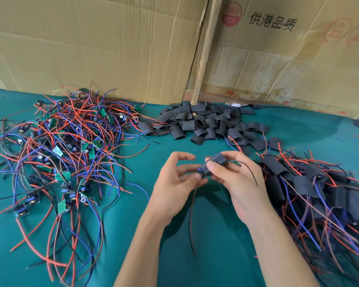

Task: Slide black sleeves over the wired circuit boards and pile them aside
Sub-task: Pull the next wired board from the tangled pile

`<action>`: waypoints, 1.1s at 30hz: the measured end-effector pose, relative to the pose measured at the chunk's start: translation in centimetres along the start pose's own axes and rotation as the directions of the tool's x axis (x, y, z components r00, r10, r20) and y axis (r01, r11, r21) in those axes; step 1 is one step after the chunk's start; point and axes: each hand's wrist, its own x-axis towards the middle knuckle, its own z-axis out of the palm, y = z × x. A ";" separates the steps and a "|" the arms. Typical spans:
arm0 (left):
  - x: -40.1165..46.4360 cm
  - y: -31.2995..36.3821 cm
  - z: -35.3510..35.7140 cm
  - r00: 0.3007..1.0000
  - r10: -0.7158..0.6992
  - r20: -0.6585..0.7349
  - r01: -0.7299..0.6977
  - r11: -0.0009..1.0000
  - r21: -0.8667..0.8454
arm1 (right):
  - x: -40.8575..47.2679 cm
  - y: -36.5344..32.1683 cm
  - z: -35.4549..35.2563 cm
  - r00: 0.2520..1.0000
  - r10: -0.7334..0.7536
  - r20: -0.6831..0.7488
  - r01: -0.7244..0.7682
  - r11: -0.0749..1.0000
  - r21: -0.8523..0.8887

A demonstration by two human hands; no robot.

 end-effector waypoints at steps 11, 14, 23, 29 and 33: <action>0.2 0.1 -0.1 0.991 0.062 -0.121 -0.066 0.997 -0.031 | -0.1 -0.7 0.4 0.985 0.141 0.100 -0.162 0.956 0.244; 0.3 -0.1 0.1 0.990 0.066 -0.125 -0.069 0.998 -0.015 | -0.2 -0.5 0.8 0.982 0.168 0.085 -0.185 0.950 0.251; 0.4 -0.4 0.3 0.987 0.092 -0.131 -0.073 0.987 0.146 | -1.1 -1.2 1.6 0.980 0.180 0.081 -0.185 0.981 0.051; 0.3 0.0 0.8 0.997 0.038 -0.060 -0.020 0.958 0.285 | -1.2 -5.7 -1.9 0.989 0.069 -0.129 -0.101 0.958 -0.269; 0.7 -0.5 0.4 0.986 0.040 -0.164 -0.003 0.976 0.217 | -1.3 -10.7 -6.1 0.955 -0.180 -0.235 -0.154 0.373 -0.915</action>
